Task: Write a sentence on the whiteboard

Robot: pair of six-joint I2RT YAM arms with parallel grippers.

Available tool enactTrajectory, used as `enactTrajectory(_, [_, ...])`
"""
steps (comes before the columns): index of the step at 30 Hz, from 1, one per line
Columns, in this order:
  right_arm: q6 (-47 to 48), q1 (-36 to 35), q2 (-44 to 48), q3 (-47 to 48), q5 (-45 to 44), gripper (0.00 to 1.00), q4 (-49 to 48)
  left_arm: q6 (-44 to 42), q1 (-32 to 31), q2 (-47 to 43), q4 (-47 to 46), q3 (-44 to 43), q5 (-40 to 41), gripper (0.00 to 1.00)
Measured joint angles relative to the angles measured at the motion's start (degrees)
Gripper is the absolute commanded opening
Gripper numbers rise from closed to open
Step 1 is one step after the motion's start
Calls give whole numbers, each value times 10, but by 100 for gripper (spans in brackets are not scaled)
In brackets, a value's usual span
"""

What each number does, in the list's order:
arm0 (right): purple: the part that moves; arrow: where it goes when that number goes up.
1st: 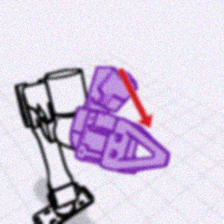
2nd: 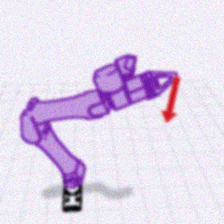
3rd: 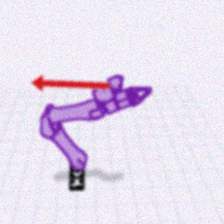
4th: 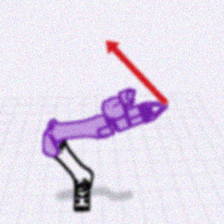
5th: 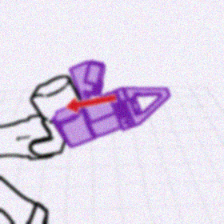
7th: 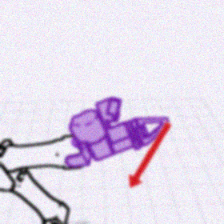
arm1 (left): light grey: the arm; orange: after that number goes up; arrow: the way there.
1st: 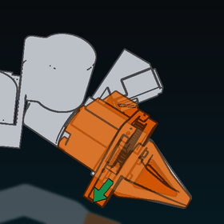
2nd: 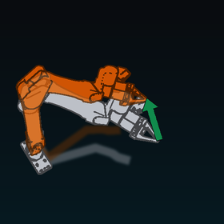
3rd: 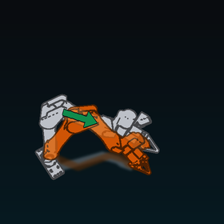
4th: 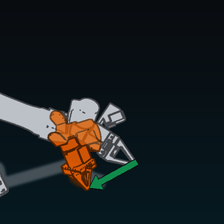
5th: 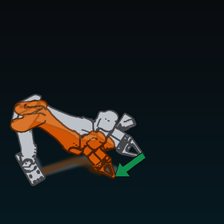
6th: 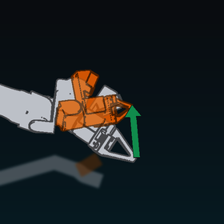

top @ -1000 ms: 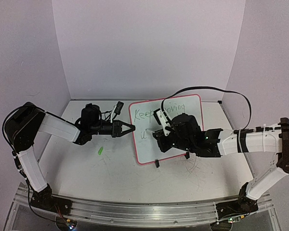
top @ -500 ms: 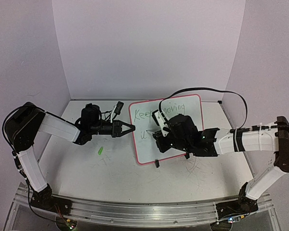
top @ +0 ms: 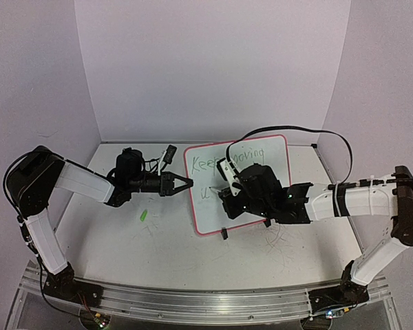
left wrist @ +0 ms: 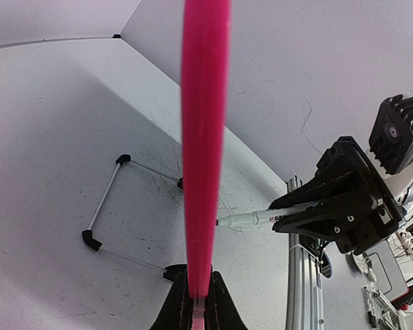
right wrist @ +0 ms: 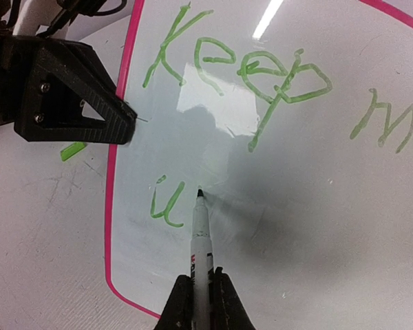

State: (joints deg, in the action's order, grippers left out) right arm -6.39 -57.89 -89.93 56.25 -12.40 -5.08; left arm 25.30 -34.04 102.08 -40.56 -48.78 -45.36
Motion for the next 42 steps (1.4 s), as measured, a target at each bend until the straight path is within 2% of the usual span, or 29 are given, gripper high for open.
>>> enactTrajectory(33, [-59, -14, 2, -58, 50, 0, 16, -3, 0, 0, 7, -4, 0, 0])
enactTrajectory(42, [-57, -9, 55, -57, 40, 0, -2, -3, 0, 0, 10, -7, -1, 0])
